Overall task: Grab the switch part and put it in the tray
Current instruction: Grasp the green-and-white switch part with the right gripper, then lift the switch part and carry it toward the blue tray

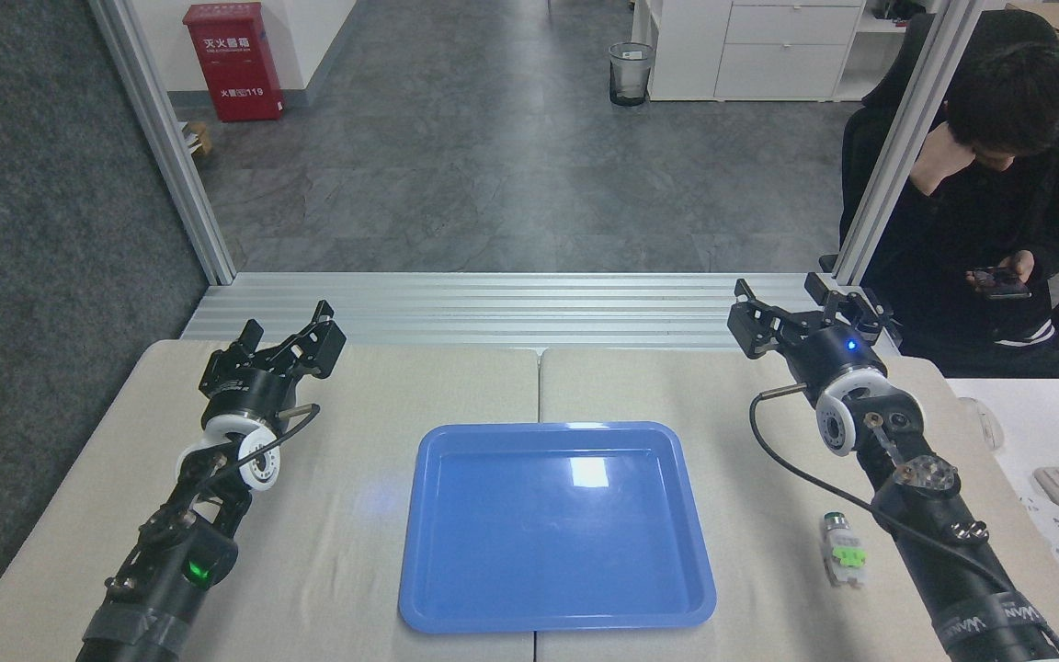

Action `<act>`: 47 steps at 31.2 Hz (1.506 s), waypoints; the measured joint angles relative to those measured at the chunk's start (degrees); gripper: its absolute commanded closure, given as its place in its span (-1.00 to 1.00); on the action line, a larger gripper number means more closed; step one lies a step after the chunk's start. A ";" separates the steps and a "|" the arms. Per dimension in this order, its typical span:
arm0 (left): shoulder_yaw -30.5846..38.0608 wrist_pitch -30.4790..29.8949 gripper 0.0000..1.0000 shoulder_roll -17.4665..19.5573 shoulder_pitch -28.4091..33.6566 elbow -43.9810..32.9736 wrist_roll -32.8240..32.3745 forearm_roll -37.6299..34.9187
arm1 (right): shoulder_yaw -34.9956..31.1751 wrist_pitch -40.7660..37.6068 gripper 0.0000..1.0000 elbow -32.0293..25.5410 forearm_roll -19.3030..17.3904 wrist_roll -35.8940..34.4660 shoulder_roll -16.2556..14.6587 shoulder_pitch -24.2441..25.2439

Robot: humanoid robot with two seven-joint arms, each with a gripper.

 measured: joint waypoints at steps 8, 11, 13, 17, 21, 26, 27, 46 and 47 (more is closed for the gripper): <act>0.00 0.00 -1.00 0.00 0.00 0.00 0.00 0.00 | -0.15 -0.05 -0.88 -0.68 -0.20 0.10 -0.98 2.65; 0.00 0.00 -1.00 0.00 0.00 0.00 0.00 0.00 | -0.28 -0.06 -0.88 -1.52 -0.27 0.10 -1.51 3.96; 0.00 0.00 -1.00 0.00 0.00 0.00 0.00 0.00 | -0.58 0.03 -0.88 -2.57 -0.30 0.13 -1.95 5.47; 0.00 0.00 -1.00 0.00 0.00 0.00 0.00 0.00 | -1.95 0.22 -0.88 -5.84 -0.36 0.17 -2.76 10.48; 0.00 0.00 -1.00 0.00 0.00 0.01 0.00 0.00 | -3.99 0.25 -0.88 -9.72 -0.40 0.14 -3.40 17.47; 0.00 0.00 -1.00 0.01 0.00 0.01 0.00 0.00 | -7.00 0.34 -0.86 -14.04 -0.43 -0.19 -3.87 26.27; 0.00 0.00 -1.00 0.01 0.00 0.01 0.00 0.00 | -7.60 0.34 -0.86 -14.74 -0.43 -0.23 -3.93 27.73; 0.00 0.00 -1.00 0.01 0.00 0.02 0.00 0.00 | -13.11 -0.09 1.00 -20.87 -0.35 -0.63 -3.97 42.20; 0.00 0.00 -1.00 0.01 0.00 0.02 -0.01 0.00 | -13.24 -0.49 1.00 -20.93 -0.42 -0.63 -3.93 42.58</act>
